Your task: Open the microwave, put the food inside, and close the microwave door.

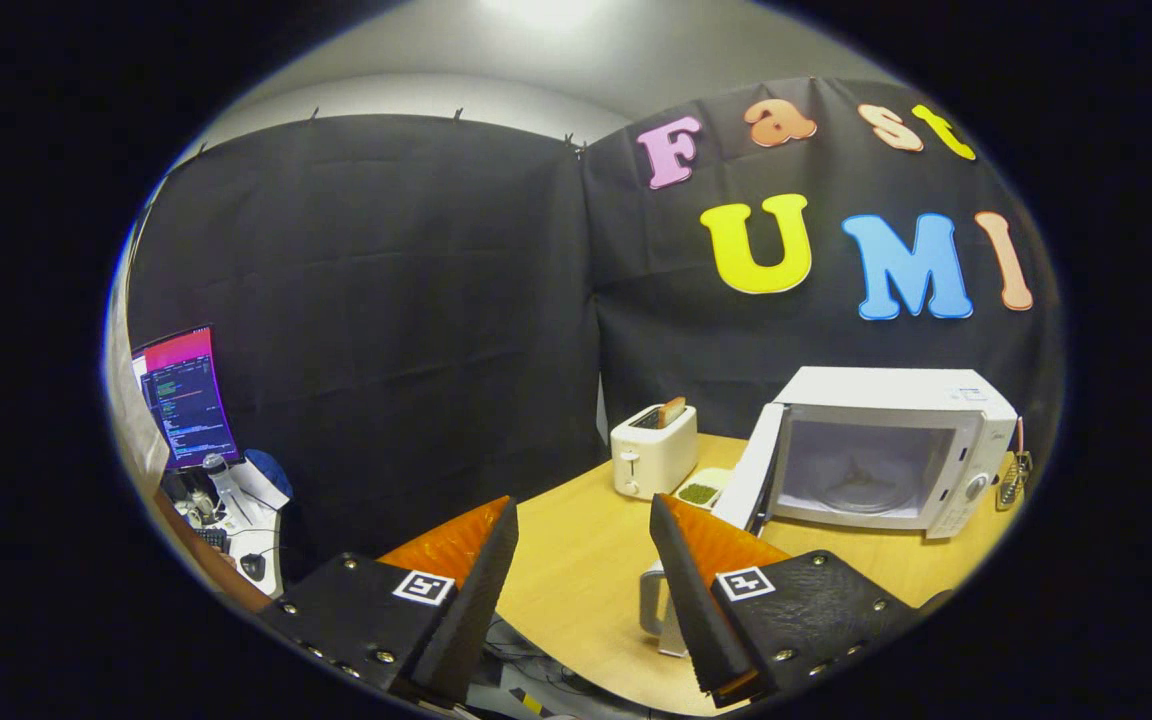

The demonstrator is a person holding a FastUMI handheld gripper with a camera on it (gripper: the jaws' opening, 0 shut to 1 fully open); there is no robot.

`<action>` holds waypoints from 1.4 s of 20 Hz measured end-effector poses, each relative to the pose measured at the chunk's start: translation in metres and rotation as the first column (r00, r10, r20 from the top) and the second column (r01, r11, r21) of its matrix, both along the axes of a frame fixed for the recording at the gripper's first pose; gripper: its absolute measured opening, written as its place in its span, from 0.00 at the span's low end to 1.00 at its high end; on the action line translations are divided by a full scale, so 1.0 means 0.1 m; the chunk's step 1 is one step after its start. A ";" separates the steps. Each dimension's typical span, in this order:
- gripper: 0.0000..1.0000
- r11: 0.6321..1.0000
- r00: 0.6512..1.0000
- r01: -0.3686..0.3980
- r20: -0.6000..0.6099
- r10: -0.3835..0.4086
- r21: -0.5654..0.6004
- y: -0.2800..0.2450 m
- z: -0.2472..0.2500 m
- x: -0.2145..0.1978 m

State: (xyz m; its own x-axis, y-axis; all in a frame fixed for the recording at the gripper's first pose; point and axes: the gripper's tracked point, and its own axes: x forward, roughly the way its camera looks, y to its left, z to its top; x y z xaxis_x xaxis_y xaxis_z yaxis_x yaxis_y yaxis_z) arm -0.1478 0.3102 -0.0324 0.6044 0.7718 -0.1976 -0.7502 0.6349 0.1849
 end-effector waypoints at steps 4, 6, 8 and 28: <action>0.80 0.996 0.996 0.092 -0.010 -0.092 0.010 -0.65 0.08 0.31; 0.80 0.991 0.990 0.135 -0.048 -0.135 0.012 -0.99 0.02 0.43; 0.80 0.984 0.980 0.176 -0.094 -0.175 0.008 -1.32 -0.08 0.52; 0.81 0.946 0.779 0.299 -0.542 -0.316 -0.122 -3.18 -1.63 0.52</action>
